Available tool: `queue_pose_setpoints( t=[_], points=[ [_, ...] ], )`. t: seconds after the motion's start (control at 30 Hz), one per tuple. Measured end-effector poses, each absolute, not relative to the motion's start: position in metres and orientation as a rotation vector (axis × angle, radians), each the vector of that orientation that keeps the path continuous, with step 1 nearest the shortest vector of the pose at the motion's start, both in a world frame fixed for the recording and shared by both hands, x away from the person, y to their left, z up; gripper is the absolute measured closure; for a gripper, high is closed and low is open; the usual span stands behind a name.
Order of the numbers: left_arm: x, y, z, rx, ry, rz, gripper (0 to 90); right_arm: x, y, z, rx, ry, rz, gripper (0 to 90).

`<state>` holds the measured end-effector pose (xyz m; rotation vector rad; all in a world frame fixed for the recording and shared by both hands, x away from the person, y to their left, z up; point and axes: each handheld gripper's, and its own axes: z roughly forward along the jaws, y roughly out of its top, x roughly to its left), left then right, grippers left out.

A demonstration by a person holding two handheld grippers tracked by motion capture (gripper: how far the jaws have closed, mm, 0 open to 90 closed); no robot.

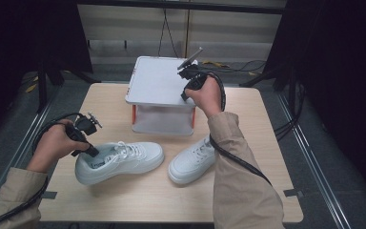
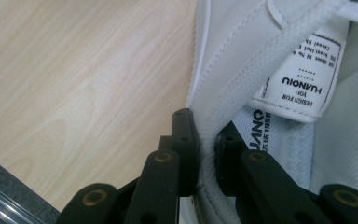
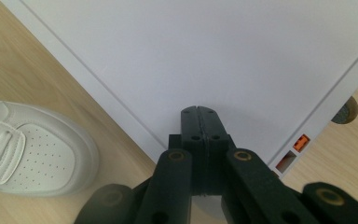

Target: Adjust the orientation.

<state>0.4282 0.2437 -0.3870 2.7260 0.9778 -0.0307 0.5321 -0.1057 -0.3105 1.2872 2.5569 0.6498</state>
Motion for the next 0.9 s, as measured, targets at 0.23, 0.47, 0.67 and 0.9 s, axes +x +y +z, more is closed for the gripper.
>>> queue_pose_setpoints(
  t=[0.23, 0.47, 0.67, 0.9],
  points=[
    [0.442, 0.240, -0.367, 2.632, 1.032, 0.013, 82.0, 0.532, -0.105, -0.310, 1.280, 2.560, 0.643, 90.0],
    [0.473, 0.228, -0.383, 2.489, 1.228, 0.069, 80.6, 0.533, -0.105, -0.310, 1.275, 2.571, 0.639, 90.0],
    [0.472, 0.216, -0.417, 2.587, 1.206, -0.027, 77.8, 0.533, -0.106, -0.310, 1.262, 2.576, 0.652, 90.0],
    [0.467, 0.210, -0.421, 2.684, 1.137, -0.060, 73.7, 0.534, -0.111, -0.311, 1.285, 2.578, 0.691, 90.0]
  ],
)
